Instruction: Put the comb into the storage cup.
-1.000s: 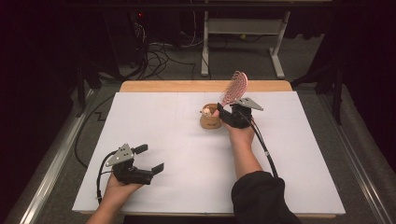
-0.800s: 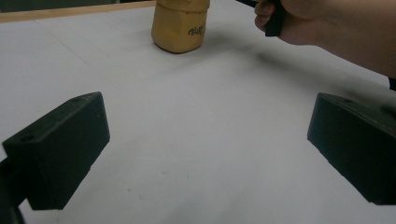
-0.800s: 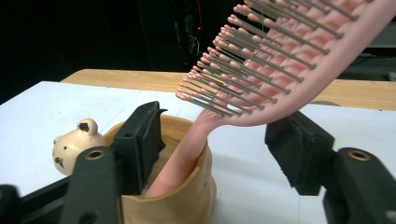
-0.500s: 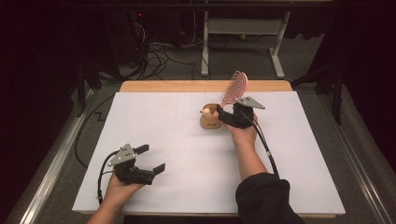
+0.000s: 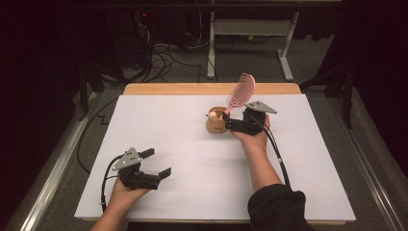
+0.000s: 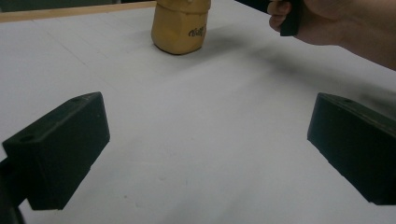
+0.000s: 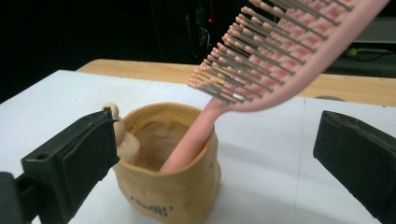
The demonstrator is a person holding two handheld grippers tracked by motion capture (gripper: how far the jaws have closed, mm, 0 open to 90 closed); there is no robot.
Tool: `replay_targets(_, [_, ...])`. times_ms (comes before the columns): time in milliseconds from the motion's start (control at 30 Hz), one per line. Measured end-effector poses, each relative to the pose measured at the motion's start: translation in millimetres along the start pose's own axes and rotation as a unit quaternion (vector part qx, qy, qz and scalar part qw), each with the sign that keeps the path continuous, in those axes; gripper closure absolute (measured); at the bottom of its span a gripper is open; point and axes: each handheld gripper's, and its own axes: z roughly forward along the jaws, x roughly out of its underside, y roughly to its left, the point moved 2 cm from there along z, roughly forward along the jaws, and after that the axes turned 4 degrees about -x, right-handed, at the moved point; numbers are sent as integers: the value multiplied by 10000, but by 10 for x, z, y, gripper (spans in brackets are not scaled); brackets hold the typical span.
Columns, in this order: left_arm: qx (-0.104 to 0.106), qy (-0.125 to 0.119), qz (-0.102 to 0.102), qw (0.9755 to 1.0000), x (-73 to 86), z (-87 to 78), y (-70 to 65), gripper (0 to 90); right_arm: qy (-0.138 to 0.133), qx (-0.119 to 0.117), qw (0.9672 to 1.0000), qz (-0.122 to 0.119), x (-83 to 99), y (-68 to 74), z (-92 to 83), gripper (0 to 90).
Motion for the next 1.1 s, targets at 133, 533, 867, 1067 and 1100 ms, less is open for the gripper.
replay_targets(133, [-13,-17,18,10000,-11,3,-2,0,-30,20,9999,-106,22,14,-78,3])
replay_targets(533, [-72,-41,39,10000,-6,1,-1,0,4,-149,9993,-339,219,52,-422,2])
replay_targets(867, [-81,-117,64,9999,3,-38,-12,0,132,-300,9980,-536,573,19,-773,3])
replay_targets(1067, [-119,-152,44,9998,6,-55,1,0,80,-388,9974,-600,733,-37,-1046,3])
replay_targets(1100, [-125,-146,41,9998,7,-57,6,0,59,-394,9974,-599,748,-45,-1085,3])
